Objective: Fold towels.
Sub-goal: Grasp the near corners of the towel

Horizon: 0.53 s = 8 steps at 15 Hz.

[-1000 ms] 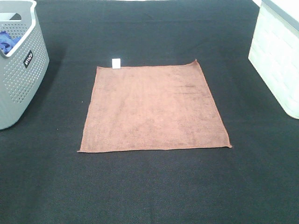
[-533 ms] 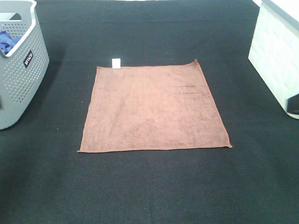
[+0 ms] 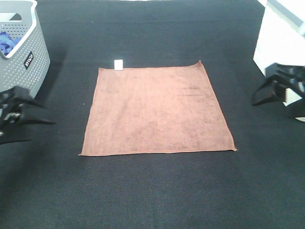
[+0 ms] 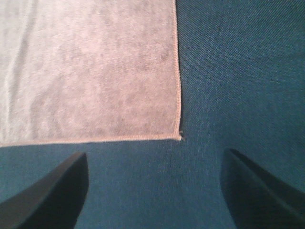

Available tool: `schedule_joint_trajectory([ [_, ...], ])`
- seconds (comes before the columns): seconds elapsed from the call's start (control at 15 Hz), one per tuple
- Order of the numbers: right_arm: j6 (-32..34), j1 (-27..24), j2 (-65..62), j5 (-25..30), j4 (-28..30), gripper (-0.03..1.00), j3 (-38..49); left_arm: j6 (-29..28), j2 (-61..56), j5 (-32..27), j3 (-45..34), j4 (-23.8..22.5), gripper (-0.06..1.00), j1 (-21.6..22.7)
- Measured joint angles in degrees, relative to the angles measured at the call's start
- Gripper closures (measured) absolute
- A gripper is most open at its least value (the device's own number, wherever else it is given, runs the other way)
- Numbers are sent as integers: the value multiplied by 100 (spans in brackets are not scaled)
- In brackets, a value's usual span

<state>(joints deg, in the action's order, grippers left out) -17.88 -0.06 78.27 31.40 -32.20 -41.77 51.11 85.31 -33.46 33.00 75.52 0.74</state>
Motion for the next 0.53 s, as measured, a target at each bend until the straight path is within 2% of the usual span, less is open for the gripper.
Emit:
schedule_joint_trajectory([
  [0.13, 0, 0, 647, -6, -97, 24, -321, 275, 785, -275, 407, 332, 27, 0],
  [0.33, -344, 0, 1696, 103, -292, 24, -710, 338, 1713, -275, 900, 378, 27, 0],
  [0.53, -693, 0, 2280, 149, -544, 24, -957, 338, 2097, -281, 1140, 476, 27, 0],
])
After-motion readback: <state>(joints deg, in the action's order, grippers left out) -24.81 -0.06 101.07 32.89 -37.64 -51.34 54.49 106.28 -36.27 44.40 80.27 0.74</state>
